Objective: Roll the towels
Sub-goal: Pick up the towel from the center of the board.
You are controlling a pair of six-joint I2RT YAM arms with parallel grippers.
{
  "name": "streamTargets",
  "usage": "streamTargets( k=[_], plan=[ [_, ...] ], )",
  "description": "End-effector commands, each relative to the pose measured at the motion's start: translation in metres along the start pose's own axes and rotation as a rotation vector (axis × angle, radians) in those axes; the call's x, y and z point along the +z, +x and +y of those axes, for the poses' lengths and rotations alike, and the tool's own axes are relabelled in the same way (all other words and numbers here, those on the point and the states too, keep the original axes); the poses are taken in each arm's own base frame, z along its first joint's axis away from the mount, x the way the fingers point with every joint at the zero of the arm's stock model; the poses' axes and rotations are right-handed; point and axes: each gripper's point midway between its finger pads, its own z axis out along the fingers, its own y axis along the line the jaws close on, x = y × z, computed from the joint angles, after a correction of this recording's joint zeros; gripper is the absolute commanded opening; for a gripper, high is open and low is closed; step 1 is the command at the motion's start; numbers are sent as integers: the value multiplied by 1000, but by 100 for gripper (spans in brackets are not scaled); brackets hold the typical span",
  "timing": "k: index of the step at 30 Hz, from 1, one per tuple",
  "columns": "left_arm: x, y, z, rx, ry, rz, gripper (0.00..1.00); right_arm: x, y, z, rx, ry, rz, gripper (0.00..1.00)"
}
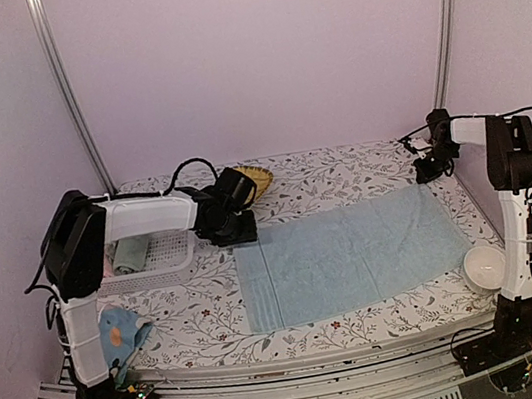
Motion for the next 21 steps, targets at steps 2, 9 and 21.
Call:
streamTargets(
  k=[2,9,21],
  plan=[
    [14,-5,40,-23,-117,36,48,-2,-4,6,2,-25,-24,3],
    [27,-19,38,-58,-35,51,52,-1,-1,10,5,-45,-19,3],
    [53,-23,32,-83,94,91,40,0,3,15,1,-66,-16,3]
  ],
)
